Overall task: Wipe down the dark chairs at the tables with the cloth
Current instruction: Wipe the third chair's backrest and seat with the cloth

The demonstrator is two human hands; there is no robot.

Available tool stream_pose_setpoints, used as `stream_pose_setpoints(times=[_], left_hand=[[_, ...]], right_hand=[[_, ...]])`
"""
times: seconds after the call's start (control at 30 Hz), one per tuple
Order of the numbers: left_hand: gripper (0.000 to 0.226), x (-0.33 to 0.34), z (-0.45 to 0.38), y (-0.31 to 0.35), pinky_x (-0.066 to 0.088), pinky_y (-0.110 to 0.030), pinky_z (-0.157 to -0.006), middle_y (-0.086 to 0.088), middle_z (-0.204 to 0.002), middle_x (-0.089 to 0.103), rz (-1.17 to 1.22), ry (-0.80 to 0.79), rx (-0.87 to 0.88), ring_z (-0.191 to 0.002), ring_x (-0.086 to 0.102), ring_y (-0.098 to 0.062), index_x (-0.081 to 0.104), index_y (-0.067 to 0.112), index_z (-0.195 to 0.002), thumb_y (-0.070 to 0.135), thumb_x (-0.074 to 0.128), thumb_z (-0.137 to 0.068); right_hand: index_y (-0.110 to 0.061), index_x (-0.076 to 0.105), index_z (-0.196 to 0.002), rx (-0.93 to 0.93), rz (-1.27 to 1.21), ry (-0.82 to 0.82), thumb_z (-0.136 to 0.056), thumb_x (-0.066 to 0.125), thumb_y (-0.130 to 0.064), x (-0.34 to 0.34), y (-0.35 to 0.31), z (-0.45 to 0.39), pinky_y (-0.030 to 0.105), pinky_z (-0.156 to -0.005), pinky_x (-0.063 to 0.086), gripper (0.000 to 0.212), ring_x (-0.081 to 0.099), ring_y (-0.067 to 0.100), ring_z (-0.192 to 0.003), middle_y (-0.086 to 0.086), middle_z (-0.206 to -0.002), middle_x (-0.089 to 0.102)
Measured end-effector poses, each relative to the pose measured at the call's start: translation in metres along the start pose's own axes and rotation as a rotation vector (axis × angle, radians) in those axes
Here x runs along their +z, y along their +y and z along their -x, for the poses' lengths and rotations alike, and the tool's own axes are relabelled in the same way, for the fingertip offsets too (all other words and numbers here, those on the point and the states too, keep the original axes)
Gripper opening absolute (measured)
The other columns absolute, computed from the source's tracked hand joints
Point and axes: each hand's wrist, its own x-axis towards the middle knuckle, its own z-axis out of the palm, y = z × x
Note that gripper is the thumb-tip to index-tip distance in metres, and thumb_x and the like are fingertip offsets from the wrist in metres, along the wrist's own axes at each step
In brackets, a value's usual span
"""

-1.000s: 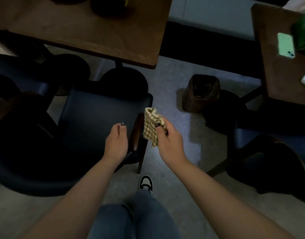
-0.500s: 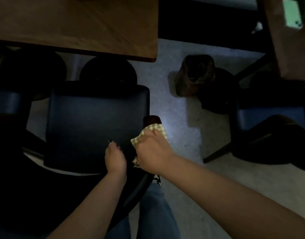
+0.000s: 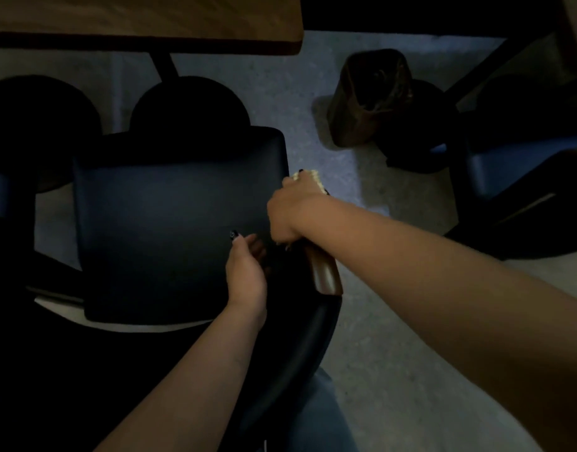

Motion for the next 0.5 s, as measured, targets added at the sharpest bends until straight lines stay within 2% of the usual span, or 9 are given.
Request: stream_pose_setpoints(times=[0.07, 0.1, 0.13, 0.2, 0.27, 0.33, 0.4, 0.5], left_hand=[[0.041, -0.001, -0.003, -0.001, 0.041, -0.038, -0.101, -0.007, -0.126, 0.061, -0.003, -0.02, -0.002, -0.119, 0.056, -0.021, 0.056, 0.02, -0.113, 0.043, 0.023, -0.105], [0.041, -0.002, -0.004, -0.002, 0.041, -0.04, -0.103, -0.008, -0.126, 0.061, -0.001, -0.034, -0.002, -0.119, 0.056, -0.021, 0.056, 0.021, -0.111, 0.043, 0.022, -0.105], [0.04, -0.002, -0.005, -0.004, 0.04, -0.042, -0.106, -0.007, -0.126, 0.061, 0.0, -0.048, 0.005, -0.12, 0.056, -0.022, 0.057, 0.022, -0.109, 0.043, 0.022, -0.105], [0.039, -0.002, -0.004, -0.006, 0.04, -0.046, -0.108, -0.005, -0.124, 0.061, 0.003, -0.077, 0.019, -0.119, 0.057, -0.022, 0.058, 0.023, -0.107, 0.043, 0.024, -0.105], [0.035, 0.001, -0.004, -0.005, 0.041, -0.047, -0.108, -0.008, -0.121, 0.063, -0.014, -0.099, 0.044, -0.116, 0.059, -0.024, 0.061, 0.018, -0.11, 0.037, 0.032, -0.104], [0.026, 0.004, -0.002, -0.005, 0.044, -0.046, -0.105, -0.01, -0.116, 0.067, -0.094, -0.132, 0.109, -0.111, 0.062, -0.024, 0.063, 0.016, -0.113, 0.027, 0.043, -0.101], [0.022, 0.006, 0.001, -0.005, 0.048, -0.036, -0.101, -0.003, -0.115, 0.068, -0.195, -0.215, 0.161, -0.108, 0.064, -0.016, 0.062, 0.025, -0.116, 0.023, 0.048, -0.1], [0.034, 0.009, 0.007, -0.005, 0.042, -0.01, -0.093, 0.013, -0.127, 0.059, -0.327, -0.329, 0.218, -0.111, 0.056, 0.004, 0.053, 0.033, -0.133, 0.026, 0.047, -0.101]], right_hand=[[-0.025, 0.061, -0.102, -0.109, -0.046, 0.078, -0.088, 0.045, -0.048, 0.006, 0.007, 0.012, 0.047, -0.107, 0.027, 0.031, 0.04, 0.026, -0.127, 0.005, -0.128, 0.055], [-0.026, 0.06, -0.089, -0.165, -0.089, 0.112, -0.087, 0.045, -0.048, 0.012, 0.01, 0.023, 0.047, -0.108, 0.025, 0.027, 0.039, 0.025, -0.128, 0.003, -0.123, 0.058], [-0.024, 0.061, -0.084, -0.21, -0.153, 0.146, -0.086, 0.046, -0.047, 0.021, 0.012, 0.033, 0.047, -0.111, 0.019, 0.028, 0.035, 0.024, -0.133, 0.001, -0.123, 0.059], [-0.022, 0.071, -0.096, -0.244, -0.316, 0.245, -0.084, 0.05, -0.043, 0.039, 0.011, 0.048, 0.047, -0.115, 0.005, 0.032, 0.019, 0.022, -0.142, -0.004, -0.132, 0.054], [-0.025, 0.068, -0.115, -0.16, -0.437, 0.386, -0.084, 0.053, -0.037, 0.05, 0.01, 0.046, 0.046, -0.116, 0.004, 0.036, 0.017, 0.024, -0.143, -0.003, -0.143, 0.044], [-0.019, 0.062, -0.121, -0.013, -0.565, 0.479, -0.087, 0.052, -0.03, 0.049, 0.012, 0.029, 0.039, -0.112, 0.021, 0.037, 0.033, 0.029, -0.133, 0.003, -0.139, 0.046], [-0.012, 0.064, -0.108, 0.147, -0.846, 0.456, -0.091, 0.048, -0.026, 0.041, 0.021, 0.005, 0.033, -0.097, 0.037, 0.028, 0.05, 0.03, -0.116, 0.009, -0.12, 0.058], [-0.013, 0.057, -0.08, 0.345, -1.459, 0.277, -0.096, 0.043, -0.029, 0.043, 0.043, -0.027, 0.028, -0.072, 0.041, 0.026, 0.057, 0.028, -0.091, 0.012, -0.094, 0.058]])
